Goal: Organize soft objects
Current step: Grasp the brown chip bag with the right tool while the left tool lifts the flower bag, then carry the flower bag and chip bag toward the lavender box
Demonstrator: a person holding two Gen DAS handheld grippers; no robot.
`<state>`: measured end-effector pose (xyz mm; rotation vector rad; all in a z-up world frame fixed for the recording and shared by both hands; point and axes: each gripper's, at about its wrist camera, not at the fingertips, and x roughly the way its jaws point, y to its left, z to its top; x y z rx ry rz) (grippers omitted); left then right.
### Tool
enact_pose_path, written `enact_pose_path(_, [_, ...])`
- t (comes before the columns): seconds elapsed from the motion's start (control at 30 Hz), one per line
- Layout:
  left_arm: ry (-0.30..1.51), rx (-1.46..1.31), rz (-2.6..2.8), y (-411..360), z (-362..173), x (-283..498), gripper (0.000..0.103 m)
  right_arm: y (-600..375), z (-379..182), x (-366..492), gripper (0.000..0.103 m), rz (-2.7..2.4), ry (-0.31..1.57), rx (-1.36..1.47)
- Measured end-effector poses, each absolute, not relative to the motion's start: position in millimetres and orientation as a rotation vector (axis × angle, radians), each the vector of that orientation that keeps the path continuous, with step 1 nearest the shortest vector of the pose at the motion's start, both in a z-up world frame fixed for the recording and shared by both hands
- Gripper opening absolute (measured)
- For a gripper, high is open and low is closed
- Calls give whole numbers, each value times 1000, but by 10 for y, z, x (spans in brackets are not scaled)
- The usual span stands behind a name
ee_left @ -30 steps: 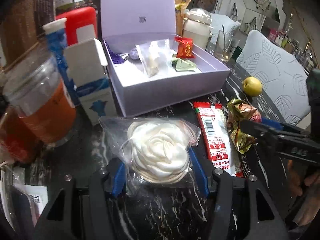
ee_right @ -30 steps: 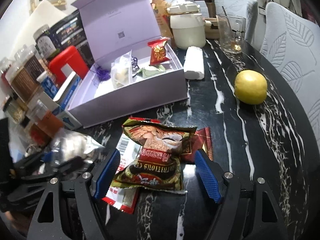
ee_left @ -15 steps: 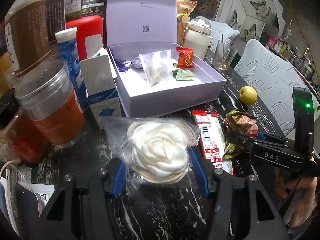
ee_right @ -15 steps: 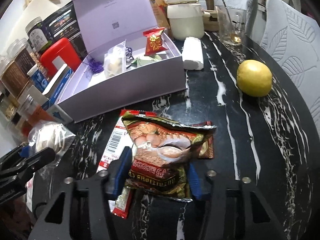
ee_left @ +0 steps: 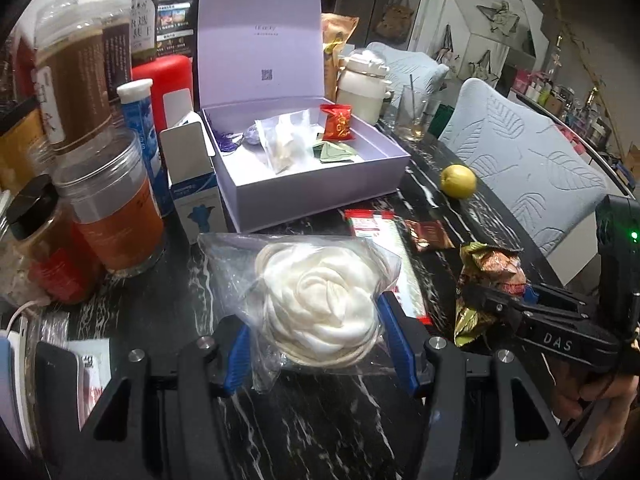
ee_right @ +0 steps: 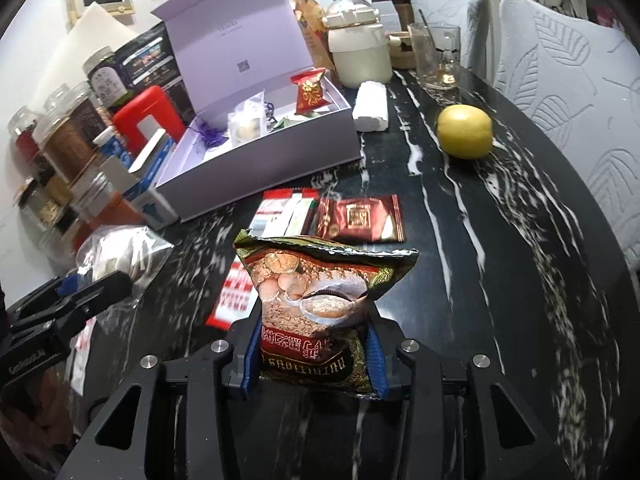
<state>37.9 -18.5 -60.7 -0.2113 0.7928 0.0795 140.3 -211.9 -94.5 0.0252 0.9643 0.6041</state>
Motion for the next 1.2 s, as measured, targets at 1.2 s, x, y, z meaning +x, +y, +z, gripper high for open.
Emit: enact_pose_path(1.2, [514, -127, 23, -475, 395, 385, 57, -2115, 107, 910, 42, 801, 665, 32])
